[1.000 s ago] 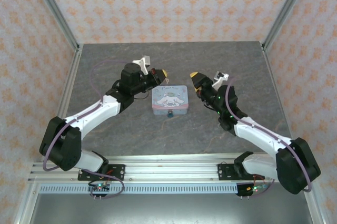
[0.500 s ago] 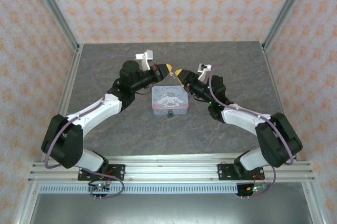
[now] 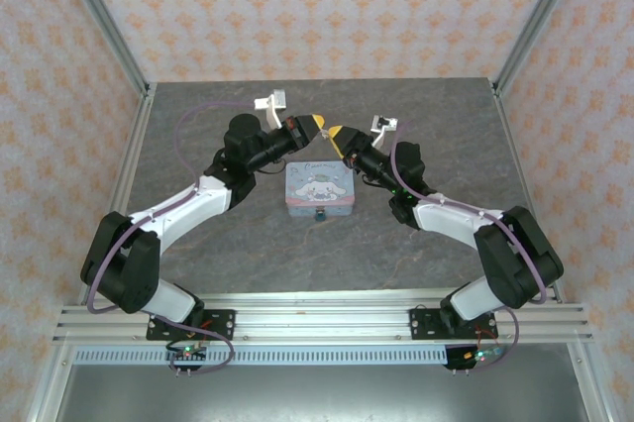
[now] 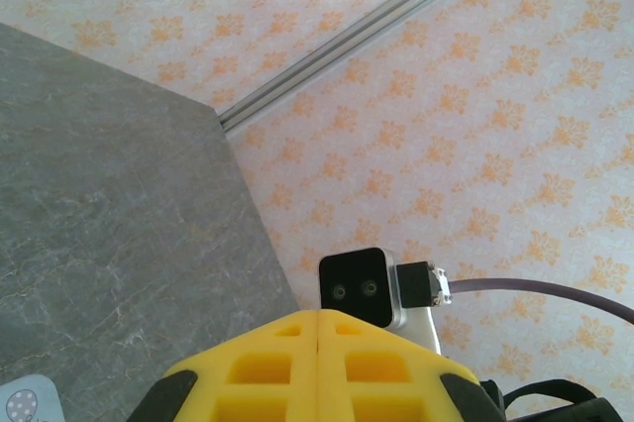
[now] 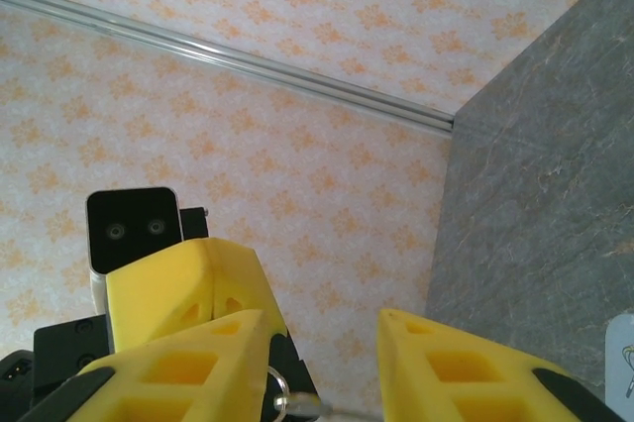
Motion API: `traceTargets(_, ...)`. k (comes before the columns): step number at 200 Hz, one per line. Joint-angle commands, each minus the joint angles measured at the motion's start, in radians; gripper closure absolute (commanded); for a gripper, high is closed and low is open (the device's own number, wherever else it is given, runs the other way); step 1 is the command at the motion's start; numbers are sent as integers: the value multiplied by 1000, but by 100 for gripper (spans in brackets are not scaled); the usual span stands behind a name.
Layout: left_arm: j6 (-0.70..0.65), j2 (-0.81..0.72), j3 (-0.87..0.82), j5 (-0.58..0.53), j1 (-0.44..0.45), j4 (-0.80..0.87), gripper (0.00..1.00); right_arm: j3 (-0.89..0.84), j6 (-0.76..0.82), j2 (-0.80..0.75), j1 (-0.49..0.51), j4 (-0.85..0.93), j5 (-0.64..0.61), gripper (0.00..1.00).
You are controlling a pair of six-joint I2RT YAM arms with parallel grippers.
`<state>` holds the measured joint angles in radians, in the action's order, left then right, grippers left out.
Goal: Unlock a padlock with a key
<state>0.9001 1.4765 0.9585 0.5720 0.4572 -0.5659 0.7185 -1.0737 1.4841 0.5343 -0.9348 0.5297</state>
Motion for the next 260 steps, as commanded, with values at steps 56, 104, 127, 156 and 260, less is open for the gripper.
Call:
traceTargets(56,14,4,-26,13,-2,-35,100,35,-23,0,11,-120,-28,67)
traceTargets(104,26,8,-24,8,-2,-42,100,72,-25,48,46,-130,0,68)
traceTargets(127,28,6,-21,5,-2,-42,100,69,-27,57,56,-137,0,69)
traceTargets(156,34,8,-21,-6,-2,-45,100,43,-26,50,57,-146,-11,72)
traceTargets(260,51,13,-25,-38,-2,-54,100,-30,-36,42,58,-189,-20,68)
